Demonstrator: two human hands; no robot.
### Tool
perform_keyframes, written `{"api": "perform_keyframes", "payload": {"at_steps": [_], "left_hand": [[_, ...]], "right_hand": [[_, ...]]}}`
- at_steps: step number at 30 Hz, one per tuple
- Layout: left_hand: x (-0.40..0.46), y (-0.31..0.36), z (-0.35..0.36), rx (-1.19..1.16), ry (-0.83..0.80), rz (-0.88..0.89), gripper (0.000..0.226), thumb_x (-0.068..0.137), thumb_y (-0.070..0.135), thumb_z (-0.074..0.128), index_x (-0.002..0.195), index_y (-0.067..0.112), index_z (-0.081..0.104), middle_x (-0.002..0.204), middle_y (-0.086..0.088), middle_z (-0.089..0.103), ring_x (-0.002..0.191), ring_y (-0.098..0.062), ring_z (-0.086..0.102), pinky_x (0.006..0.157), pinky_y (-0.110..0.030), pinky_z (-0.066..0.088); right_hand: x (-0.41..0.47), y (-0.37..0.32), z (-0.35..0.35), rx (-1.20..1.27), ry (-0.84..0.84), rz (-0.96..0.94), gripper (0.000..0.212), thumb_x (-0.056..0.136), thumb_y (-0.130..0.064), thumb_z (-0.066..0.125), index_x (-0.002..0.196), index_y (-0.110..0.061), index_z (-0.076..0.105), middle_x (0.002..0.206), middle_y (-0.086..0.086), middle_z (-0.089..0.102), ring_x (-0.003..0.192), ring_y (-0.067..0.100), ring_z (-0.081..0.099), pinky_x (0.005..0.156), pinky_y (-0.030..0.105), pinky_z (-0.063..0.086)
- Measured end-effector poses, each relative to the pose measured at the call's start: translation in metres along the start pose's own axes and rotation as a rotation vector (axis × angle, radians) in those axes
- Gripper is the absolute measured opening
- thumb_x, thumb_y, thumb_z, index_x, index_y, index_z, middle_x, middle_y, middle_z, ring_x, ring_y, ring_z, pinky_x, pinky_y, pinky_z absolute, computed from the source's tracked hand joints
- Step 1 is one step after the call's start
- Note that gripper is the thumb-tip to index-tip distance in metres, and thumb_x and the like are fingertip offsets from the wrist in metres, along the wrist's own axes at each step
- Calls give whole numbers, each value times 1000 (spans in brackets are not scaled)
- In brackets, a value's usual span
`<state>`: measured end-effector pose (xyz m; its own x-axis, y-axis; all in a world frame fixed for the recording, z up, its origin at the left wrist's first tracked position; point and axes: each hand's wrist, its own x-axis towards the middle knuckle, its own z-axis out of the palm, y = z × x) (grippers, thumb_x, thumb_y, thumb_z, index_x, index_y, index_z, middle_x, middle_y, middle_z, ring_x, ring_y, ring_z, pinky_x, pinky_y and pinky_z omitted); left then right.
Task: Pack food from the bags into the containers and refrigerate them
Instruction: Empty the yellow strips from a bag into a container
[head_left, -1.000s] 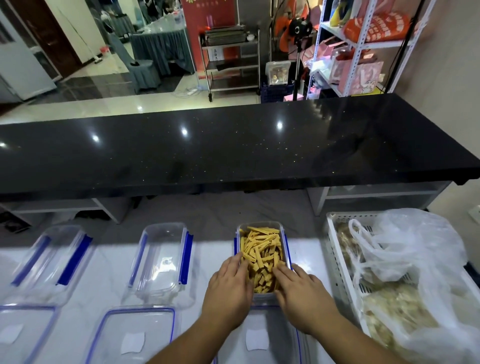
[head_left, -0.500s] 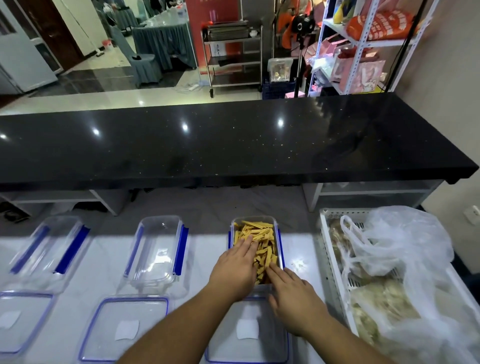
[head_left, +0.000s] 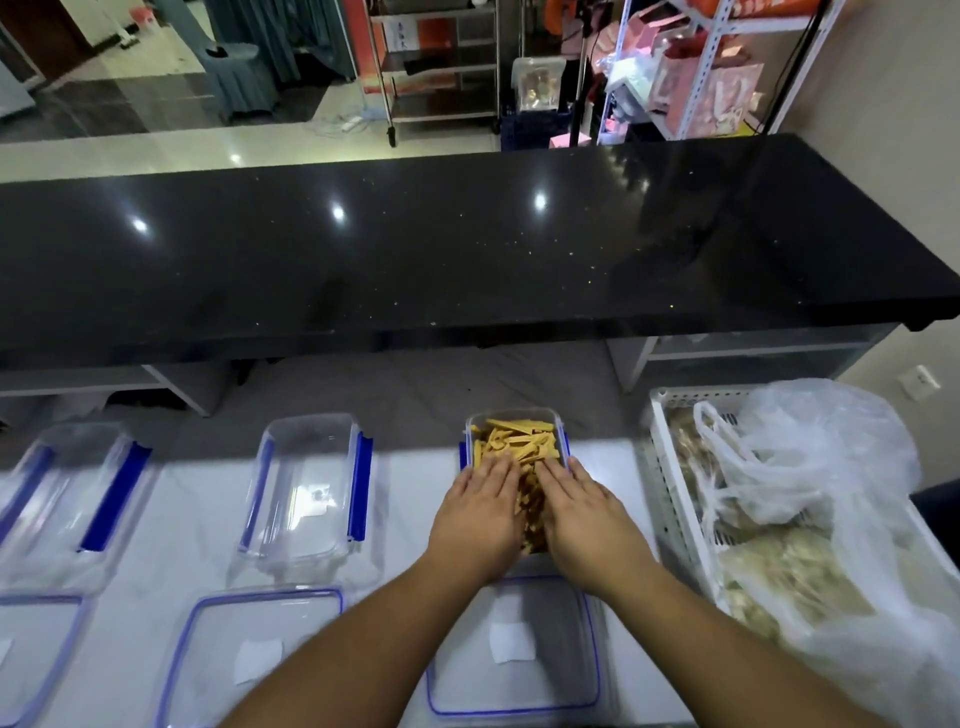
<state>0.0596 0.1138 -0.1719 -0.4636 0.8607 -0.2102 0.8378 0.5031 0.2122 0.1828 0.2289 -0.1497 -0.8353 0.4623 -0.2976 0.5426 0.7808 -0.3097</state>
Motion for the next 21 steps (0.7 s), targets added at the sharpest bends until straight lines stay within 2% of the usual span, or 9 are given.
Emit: {"api": "perform_keyframes", "payload": {"at_steps": [3,6,8,10,13,18,21], "left_hand": [[-2,-6,4,1,-14,19,70,108,47,29,169,22,4,177,4,-3,162,-14,-2,126,-34,-7],[6,-17,-8,-91,52,12,70,106,52,36,167,28,15,175,5,13,161,-15,12,129,-37,6],[15,-33,-17,-122,93,-45,73,105,55,36,168,28,10,176,6,7,162,-15,6,129,-39,5],[25,-50,-20,-91,59,-76,78,105,56,35,168,25,3,176,5,0,162,-15,-3,129,-40,0],[31,-60,-17,-16,1,-33,82,104,57,34,168,21,-2,177,1,-3,162,-17,-7,132,-43,0],[25,-51,-15,-33,24,-1,72,108,54,29,168,23,3,176,3,-1,162,-16,-9,128,-41,-4],[18,-44,-11,-73,18,16,68,108,50,30,168,24,10,176,3,12,162,-17,-4,129,-40,-3]], "right_hand": [[8,-3,3,-41,0,15,63,108,-30,26,166,-28,1,173,-10,-6,160,16,-7,129,40,6],[7,-4,6,-14,22,33,60,108,-35,31,165,-30,13,173,-11,8,160,17,-1,129,39,8],[5,-4,10,27,31,61,63,106,-36,37,165,-32,15,172,-12,11,160,17,3,129,38,11],[3,-2,14,29,11,90,66,105,-32,39,165,-32,12,172,-11,12,160,18,6,129,38,11],[1,-3,19,56,-8,123,68,104,-27,43,165,-31,13,171,-9,20,159,21,15,128,39,18],[-7,-12,23,79,34,176,58,108,-34,36,163,-32,18,169,-8,28,158,21,19,126,41,21],[-15,-15,22,78,75,186,56,107,-39,38,161,-33,23,166,-10,32,156,20,23,125,42,24]]}}
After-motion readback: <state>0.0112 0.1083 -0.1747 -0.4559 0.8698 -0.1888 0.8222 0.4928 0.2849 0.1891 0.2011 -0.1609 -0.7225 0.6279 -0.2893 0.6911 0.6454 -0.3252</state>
